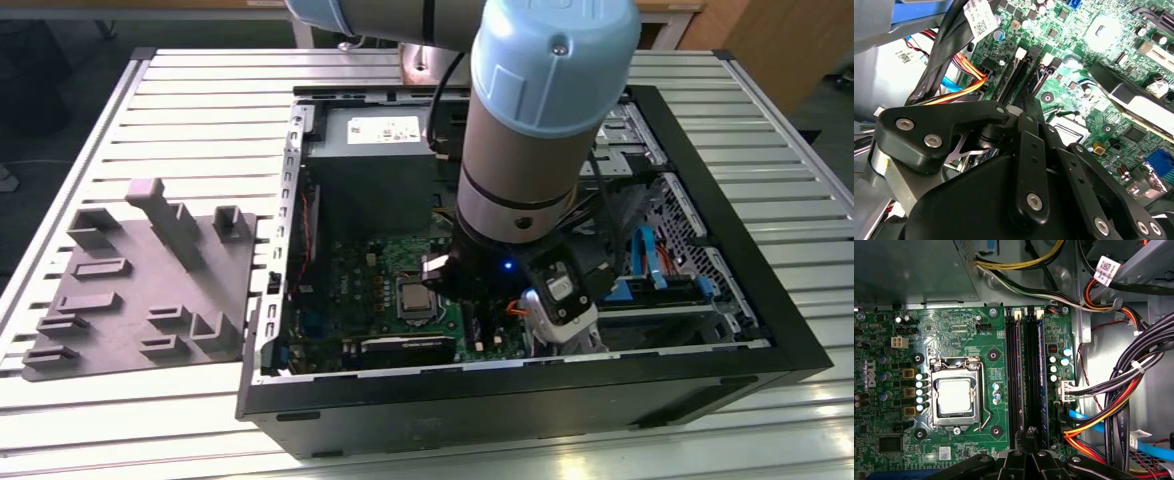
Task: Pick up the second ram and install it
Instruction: 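Press down the second ram until it locks into place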
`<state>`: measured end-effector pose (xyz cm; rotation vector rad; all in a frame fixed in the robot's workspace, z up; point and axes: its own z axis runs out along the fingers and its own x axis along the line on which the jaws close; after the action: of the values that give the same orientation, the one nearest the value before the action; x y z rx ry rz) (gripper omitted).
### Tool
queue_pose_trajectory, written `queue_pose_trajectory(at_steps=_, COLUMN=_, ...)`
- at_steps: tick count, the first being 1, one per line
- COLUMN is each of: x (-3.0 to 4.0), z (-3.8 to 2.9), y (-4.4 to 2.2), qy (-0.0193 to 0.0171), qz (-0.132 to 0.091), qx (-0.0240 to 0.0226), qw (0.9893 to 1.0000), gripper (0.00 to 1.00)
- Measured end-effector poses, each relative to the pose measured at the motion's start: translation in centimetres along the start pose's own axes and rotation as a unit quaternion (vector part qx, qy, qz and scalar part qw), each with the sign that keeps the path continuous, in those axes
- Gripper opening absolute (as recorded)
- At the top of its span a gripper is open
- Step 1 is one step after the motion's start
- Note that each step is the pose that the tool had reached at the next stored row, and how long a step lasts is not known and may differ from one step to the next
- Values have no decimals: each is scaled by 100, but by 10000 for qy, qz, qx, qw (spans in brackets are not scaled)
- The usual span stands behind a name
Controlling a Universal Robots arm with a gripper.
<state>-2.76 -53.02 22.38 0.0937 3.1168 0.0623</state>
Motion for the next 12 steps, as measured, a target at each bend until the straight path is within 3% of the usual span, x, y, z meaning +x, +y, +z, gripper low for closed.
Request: queue_pose_trajectory(at_steps=12, x=1, z=41, y=-3, qy=1, qz=0, qx=2, qw=10000, gripper=11)
